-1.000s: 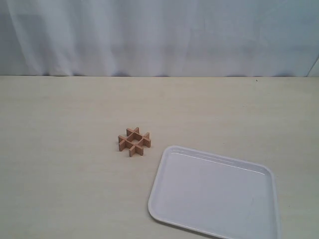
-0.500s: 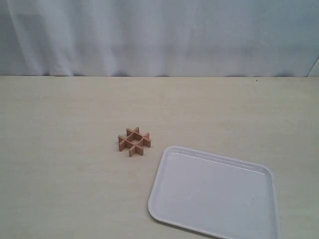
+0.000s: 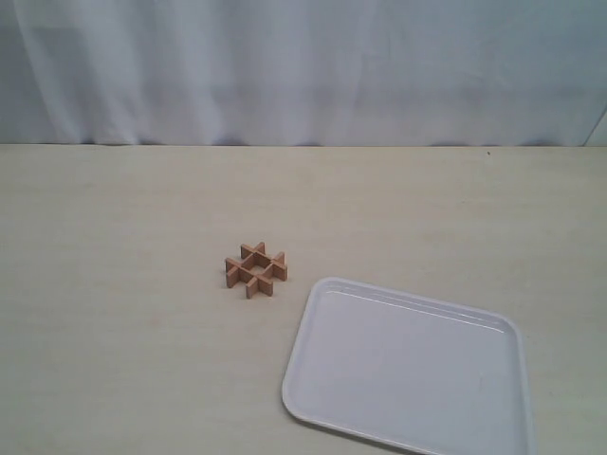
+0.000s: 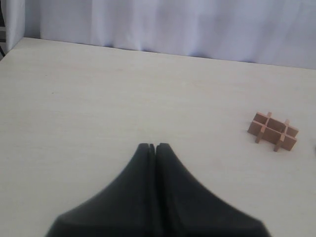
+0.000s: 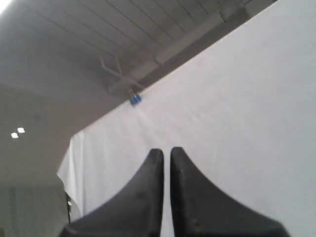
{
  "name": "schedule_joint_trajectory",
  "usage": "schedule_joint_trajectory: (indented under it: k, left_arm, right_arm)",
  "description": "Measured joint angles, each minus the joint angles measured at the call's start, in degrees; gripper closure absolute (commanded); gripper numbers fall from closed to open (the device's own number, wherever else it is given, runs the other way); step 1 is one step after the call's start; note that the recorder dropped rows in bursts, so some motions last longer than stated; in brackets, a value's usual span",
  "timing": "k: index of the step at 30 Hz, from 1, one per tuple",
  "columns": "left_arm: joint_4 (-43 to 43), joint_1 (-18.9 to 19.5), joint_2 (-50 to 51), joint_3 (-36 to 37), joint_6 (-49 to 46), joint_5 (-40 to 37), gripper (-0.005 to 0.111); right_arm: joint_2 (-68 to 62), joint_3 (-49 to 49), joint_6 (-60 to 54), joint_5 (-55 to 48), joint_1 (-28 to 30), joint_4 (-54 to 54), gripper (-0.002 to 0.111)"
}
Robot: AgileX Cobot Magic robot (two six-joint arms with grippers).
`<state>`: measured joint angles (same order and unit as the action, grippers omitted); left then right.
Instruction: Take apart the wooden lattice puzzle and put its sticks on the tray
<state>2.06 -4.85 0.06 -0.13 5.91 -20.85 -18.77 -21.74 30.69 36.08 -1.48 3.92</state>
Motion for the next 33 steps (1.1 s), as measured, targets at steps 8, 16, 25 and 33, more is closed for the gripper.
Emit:
schedule_joint_trajectory:
  k: [8, 16, 25, 33]
  left_arm:
    - [0.0, 0.0, 0.0, 0.0, 0.0, 0.0, 0.107]
    - [0.0, 0.0, 0.0, 0.0, 0.0, 0.0, 0.107]
    - [0.0, 0.0, 0.0, 0.0, 0.0, 0.0, 0.107]
    - [0.0, 0.0, 0.0, 0.0, 0.0, 0.0, 0.107]
  right_arm:
    - [-36.0, -24.5, -4.7, -30.7, 0.0, 21.4, 0.104]
    - [-61.4, -39.7, -16.9, -65.2, 0.0, 19.3, 0.104]
    - [-77.8, -44.9, -51.7, -80.3, -0.2, -18.0, 0.104]
    - [-78.4, -45.2, -54.0, -80.5, -6.5, -18.5, 0.104]
